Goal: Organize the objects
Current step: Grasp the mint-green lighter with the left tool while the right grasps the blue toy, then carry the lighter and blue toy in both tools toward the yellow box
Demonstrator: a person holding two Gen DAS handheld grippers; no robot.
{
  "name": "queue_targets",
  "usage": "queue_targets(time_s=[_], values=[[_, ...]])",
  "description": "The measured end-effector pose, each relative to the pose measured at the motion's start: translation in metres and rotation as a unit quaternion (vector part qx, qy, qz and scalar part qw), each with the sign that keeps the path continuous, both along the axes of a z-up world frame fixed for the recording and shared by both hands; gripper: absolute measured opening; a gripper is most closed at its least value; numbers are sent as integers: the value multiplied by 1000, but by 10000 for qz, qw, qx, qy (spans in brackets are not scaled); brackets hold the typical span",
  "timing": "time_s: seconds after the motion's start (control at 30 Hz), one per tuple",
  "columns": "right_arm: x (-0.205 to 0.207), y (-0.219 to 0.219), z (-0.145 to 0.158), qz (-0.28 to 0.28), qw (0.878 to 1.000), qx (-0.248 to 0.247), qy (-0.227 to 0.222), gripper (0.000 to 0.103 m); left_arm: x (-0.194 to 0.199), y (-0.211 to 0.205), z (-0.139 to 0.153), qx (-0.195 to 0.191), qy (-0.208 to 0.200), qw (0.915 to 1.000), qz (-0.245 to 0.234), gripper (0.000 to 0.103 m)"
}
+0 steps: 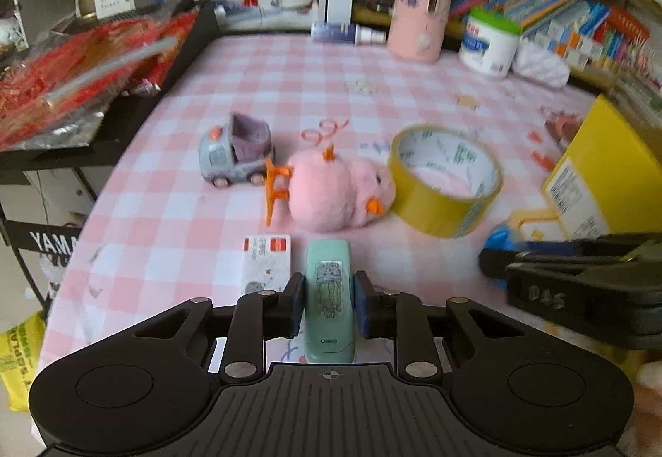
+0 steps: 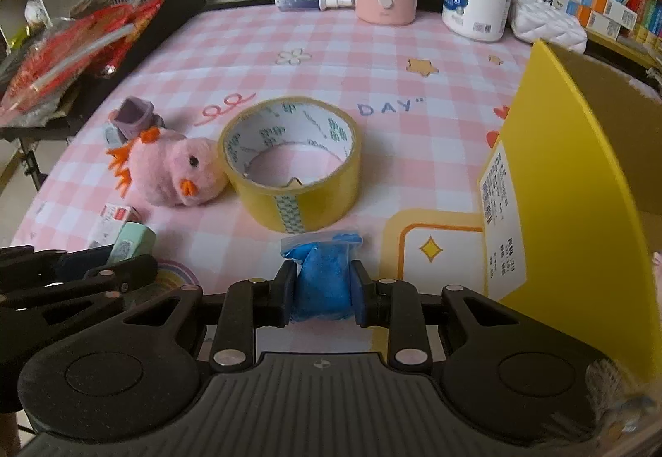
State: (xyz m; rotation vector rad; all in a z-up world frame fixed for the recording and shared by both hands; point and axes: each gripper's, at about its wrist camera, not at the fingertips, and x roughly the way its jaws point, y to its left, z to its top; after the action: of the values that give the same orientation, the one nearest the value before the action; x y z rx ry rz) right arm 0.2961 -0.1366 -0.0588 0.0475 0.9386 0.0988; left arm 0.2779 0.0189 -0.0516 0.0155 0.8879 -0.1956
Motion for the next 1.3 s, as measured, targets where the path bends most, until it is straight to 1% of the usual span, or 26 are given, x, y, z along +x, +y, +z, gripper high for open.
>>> queue_targets(time_s=[0.1, 0.2, 0.47, 1.0, 1.3], values=[[-8, 3, 8, 57, 9999, 62, -122, 25, -13, 7, 15, -161, -187, 9997, 45, 23], [-17, 5, 17, 103, 9996, 124, -249, 25, -27, 14, 25, -284, -267, 9992, 84, 23], [-49, 19, 32, 230, 9984, 118, -507, 25, -64, 27, 32, -335, -355, 9987, 116, 23], [-123, 46, 38, 343, 9981, 65, -504, 25, -141, 61, 32, -476, -407, 9977, 249, 23], [-170, 54, 38, 264, 9986, 131, -433, 25, -183, 71, 33, -504, -390, 9979, 147, 23]])
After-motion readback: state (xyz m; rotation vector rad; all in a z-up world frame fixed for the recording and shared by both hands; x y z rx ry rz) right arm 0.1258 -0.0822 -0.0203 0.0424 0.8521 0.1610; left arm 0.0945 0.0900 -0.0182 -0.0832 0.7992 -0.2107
